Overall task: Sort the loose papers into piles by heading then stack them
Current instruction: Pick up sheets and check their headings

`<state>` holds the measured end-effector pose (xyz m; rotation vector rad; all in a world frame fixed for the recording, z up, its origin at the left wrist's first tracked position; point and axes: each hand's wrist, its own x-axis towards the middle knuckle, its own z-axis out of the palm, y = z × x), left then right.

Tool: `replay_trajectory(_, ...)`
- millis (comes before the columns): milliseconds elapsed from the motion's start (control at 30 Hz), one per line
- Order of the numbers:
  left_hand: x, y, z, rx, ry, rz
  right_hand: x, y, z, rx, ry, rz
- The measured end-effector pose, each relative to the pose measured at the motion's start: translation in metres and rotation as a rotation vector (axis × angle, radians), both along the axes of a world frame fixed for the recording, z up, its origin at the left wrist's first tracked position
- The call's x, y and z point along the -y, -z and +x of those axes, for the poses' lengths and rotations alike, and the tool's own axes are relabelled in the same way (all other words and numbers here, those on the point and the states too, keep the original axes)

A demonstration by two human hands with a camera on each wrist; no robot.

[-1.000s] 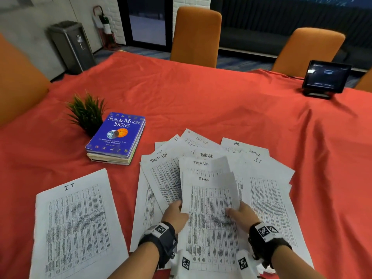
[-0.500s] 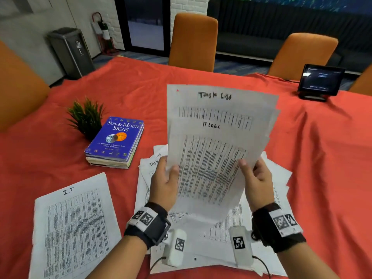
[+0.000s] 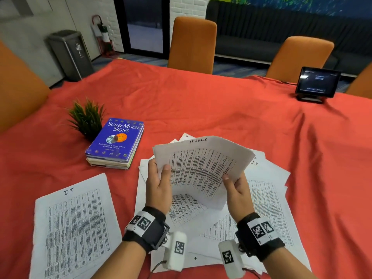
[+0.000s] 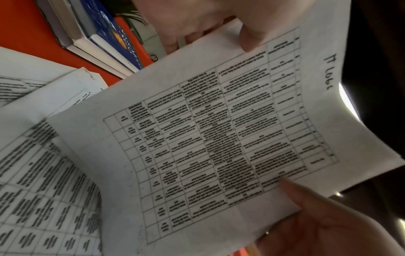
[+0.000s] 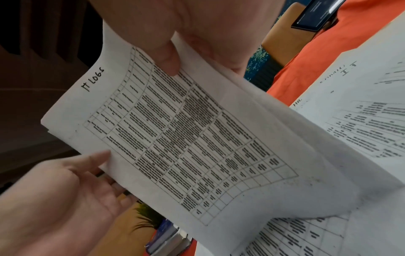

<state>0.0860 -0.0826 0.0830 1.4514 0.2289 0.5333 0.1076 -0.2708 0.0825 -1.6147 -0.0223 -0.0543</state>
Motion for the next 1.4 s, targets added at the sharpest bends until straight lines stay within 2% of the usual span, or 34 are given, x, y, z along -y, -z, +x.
replay_trajectory(133,-0.002,-0.006,0.002,0.044,-0.017,-0.018,-0.004,-0.006,0.004,0.001,0.004,0.032)
replay_trajectory(367,-0.002,0.004,0.0,-0.033,-0.019,-0.028,-0.009,0.012,-0.001,-0.104,-0.001,0.002)
replay_trajectory(467,-0.007,0.003,0.0,-0.028,-0.029,-0.039,-0.007,0.002,0.005,-0.11,0.032,0.039)
replay_trajectory(600,-0.028,0.005,-0.01,-0.089,-0.019,0.114,-0.011,-0.017,0.017,-0.096,0.043,0.112)
replay_trajectory(667,-0.04,0.009,-0.023,-0.149,0.002,0.167,-0.018,-0.019,0.022,-0.127,0.018,0.139)
replay_trajectory(767,-0.066,0.021,-0.044,-0.269,0.005,0.192,-0.034,-0.013,0.025,-0.19,-0.058,0.075)
replay_trajectory(967,-0.163,0.046,-0.107,-0.583,-0.232,0.131,-0.045,0.025,0.008,-0.379,-0.225,-0.052)
replay_trajectory(1167,-0.245,0.074,-0.17,-0.863,-0.47,0.079,-0.025,0.068,-0.003,-0.507,-0.217,-0.187)
replay_trajectory(1333,-0.266,0.122,-0.183,-1.084,-0.473,0.09,-0.012,0.079,-0.01,-0.532,-0.18,-0.234)
replay_trajectory(1400,-0.266,0.13,-0.181,-1.146,-0.481,0.123,-0.007,0.081,-0.011,-0.535,-0.17,-0.247)
